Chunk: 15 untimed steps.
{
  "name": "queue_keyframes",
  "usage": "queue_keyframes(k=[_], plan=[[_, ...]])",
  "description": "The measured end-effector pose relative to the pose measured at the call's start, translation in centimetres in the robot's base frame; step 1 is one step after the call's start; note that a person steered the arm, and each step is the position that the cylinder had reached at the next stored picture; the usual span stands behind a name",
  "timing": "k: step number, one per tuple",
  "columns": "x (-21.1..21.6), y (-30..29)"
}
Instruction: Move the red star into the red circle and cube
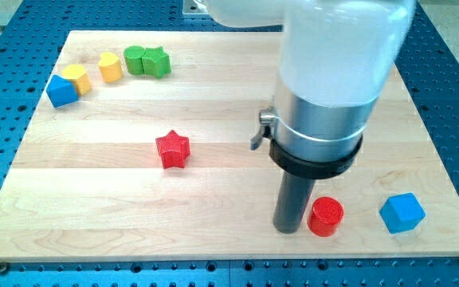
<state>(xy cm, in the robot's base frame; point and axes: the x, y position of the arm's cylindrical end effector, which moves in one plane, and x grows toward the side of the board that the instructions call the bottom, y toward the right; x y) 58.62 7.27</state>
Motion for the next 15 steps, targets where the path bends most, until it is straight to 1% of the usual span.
queue_keyframes(k=[1,2,3,4,6,7,8,9,10,11,12,13,14,15], plan=[[-0.9,4.1],[-1.0,4.3],[-1.2,-7.3],[-1.3,-15.5],[-1.0,-15.4],[-4.6,-19.0],[-8.8,-23.9],[-10.1,-14.9],[-10.0,-2.7],[-10.0,-3.7],[-14.4,-4.1],[-12.6,1.4],[-11.4,5.5],[-13.4,6.3]])
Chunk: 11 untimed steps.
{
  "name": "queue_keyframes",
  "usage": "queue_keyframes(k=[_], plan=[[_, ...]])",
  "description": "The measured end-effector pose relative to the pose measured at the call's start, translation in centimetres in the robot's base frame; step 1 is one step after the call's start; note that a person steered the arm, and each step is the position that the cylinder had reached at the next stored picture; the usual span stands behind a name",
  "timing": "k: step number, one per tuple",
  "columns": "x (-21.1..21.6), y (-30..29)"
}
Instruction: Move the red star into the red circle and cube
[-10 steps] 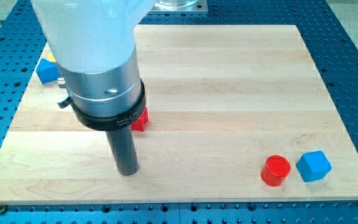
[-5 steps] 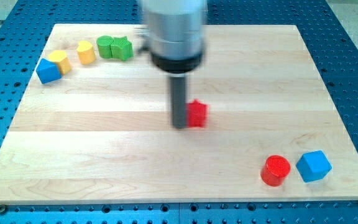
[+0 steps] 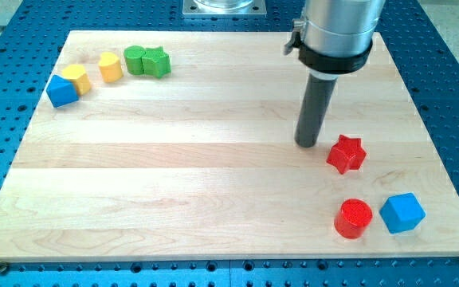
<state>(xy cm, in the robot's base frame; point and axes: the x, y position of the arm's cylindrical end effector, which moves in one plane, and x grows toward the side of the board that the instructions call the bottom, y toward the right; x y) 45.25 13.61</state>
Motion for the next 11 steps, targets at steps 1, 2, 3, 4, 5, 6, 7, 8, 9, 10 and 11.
queue_keyframes(k=[1,2,3,4,5,6,7,8,9,10,11], plan=[[1.8,5.4],[5.7,5.4],[6.0,4.7],[6.7,1.8],[6.7,1.7],[9.1,1.4],[10.0,0.9],[10.1,-9.8],[9.2,-23.9],[8.1,-39.1],[5.3,-44.1]])
